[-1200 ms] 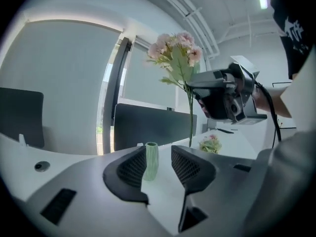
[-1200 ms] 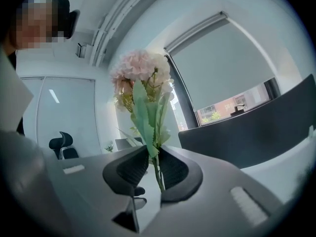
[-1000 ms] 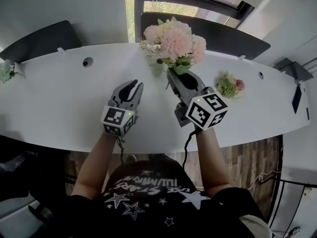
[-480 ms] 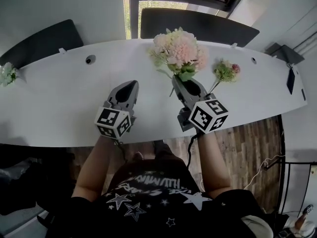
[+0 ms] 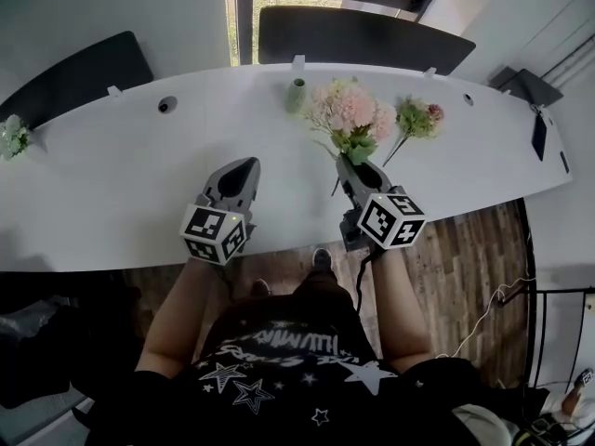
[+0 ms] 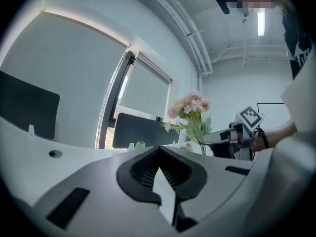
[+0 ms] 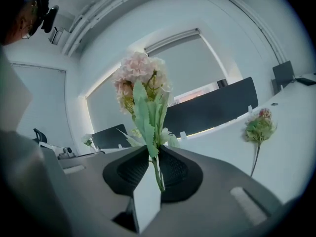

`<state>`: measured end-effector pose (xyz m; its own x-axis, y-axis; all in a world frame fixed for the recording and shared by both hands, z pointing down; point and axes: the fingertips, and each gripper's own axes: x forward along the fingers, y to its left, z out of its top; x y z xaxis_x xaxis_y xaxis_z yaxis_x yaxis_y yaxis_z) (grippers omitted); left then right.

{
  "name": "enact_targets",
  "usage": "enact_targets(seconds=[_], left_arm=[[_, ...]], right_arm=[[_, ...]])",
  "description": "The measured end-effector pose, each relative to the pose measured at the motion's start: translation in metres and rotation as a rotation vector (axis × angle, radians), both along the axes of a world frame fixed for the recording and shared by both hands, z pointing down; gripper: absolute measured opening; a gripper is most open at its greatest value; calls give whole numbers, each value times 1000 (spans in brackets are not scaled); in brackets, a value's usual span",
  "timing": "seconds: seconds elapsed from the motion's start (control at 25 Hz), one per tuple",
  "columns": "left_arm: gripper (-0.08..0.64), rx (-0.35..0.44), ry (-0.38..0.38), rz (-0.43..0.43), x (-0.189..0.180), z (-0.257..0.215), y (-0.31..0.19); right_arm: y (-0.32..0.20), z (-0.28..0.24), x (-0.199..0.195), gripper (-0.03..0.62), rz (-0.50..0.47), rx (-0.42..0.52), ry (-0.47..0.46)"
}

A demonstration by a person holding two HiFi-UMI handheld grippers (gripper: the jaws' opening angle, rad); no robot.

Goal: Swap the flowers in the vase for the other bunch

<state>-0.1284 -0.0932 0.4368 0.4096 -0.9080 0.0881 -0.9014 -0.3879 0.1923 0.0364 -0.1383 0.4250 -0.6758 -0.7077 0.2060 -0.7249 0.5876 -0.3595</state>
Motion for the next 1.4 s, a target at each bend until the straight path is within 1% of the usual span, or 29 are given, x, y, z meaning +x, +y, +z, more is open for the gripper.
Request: enact_targets(seconds=[0.16,0.4,0.56,0.76,0.92,1.08,1.16,1.28,1.4], left_arm=[[8,3,-18,-12,7,2,-9],[8,-19,-22,-48,32,7,-35],[8,-26,-33,-77,48,8,-51],[8,-52,-47,-112,63,14,-66],[8,-70,-60,-137,71,20,-73],[8,-83,-81,-145,79,25,-78],[8,-91,-78,-153,81,27,-78],[8,-103,-76,-164,83,28,-77],[8,-104,-72,-170,84,30,-78]], right_arm=[[-17,19,15,63,20,-38,12],[-52,52,38,63,39,-156,11],[-74,70,50,63,28,-212,-6],[-99,105,63,64,36,-314,42],[-110,128,68,64,30,-385,56],[-118,144,70,69,46,-448,26],[-119,150,70,72,46,-467,27],[-117,159,70,86,25,-489,54],[-117,163,70,91,12,-511,55]])
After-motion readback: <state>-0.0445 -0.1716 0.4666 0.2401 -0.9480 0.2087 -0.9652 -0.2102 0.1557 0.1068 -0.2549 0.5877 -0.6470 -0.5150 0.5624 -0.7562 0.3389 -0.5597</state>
